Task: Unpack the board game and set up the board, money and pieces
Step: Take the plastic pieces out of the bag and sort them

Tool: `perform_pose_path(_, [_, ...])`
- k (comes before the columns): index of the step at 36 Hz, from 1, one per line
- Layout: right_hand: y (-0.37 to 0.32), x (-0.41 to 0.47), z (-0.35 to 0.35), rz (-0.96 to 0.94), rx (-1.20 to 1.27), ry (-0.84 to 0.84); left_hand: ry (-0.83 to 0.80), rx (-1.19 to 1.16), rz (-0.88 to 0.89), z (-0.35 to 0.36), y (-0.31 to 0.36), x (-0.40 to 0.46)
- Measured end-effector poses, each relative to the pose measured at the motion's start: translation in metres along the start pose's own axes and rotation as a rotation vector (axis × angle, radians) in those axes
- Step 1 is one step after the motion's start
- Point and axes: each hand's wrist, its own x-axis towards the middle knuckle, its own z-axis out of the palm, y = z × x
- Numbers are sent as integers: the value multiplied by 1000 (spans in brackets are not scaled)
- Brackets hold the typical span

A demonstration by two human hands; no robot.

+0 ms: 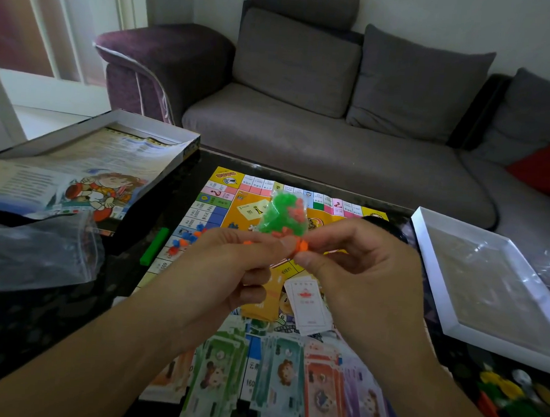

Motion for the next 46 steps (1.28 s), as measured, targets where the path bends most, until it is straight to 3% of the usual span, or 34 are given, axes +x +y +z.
perform_pose_path(11, [-1, -3, -3, -133, -240, -27, -8, 91, 41, 1, -2, -3])
perform_pose_path(17, [7, -2, -4, -372, -492, -43, -3, 193, 54, 2, -2, -4])
perform_pose_path(20, [11, 4, -5, -405, -537, -85, -44, 213, 51, 7, -3, -2])
perform_pose_path(24, [11, 7, -11, -197, -378, -34, -114, 161, -11, 11, 0, -2])
perform_pose_path(29, [1, 7, -13, 128, 73, -34, -84, 215, -54, 10, -2, 2])
perform_pose_path(35, [3, 3, -6, 188, 176, -90, -120, 524, 38, 5, -5, -1])
perform_pose_path(46, [7, 2, -7, 209, 280, -91, -239, 349, -8, 12, -1, -2])
